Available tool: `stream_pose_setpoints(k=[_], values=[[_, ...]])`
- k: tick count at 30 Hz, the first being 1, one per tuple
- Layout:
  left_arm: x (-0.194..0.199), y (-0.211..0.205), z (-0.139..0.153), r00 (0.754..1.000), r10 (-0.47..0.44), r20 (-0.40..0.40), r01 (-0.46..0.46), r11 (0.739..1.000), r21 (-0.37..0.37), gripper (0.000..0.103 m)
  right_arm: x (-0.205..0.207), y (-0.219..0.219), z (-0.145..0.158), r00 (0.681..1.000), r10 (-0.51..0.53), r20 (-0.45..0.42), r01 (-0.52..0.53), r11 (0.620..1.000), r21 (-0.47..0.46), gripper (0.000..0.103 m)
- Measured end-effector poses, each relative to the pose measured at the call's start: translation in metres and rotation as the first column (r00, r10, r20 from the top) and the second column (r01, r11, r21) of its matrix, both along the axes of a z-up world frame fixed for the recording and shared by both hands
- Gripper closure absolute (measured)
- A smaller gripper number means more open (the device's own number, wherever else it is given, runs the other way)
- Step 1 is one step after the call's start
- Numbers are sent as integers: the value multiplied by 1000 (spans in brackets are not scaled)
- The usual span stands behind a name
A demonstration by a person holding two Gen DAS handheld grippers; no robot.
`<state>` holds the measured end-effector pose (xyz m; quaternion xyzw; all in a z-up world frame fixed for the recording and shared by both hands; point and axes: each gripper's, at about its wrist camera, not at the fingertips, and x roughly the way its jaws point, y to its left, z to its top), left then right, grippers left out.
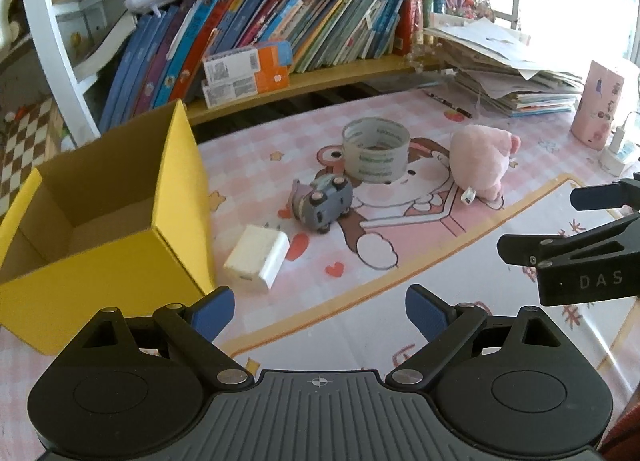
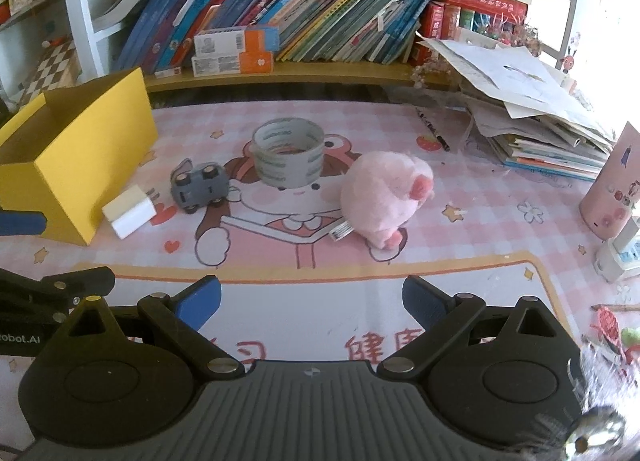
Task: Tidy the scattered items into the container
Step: 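Move the left tool to the grey toy car while the right tool approaches the pink plush pig, then close the left tool on the grey toy car while the right tool grips the pink plush pig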
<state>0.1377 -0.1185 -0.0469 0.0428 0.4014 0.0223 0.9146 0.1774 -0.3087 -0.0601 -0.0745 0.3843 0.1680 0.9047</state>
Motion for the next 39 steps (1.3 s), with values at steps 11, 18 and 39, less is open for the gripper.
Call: stream_pose_setpoints(k=[11,18,39], values=[[19,-5,2,999,39,29,-40,999,29,9,22,-9,-2,1000,-12,22,12,1000,6,5],[33,-12,1,999,39,37,-40,998,45,9,36,-8,-6,999,3,32,-3,1000,-2,5],[99,-17,-27,997,70,40,-73,994,87,9,86,-11,-31,999,-25,21,26,1000,-7,5]])
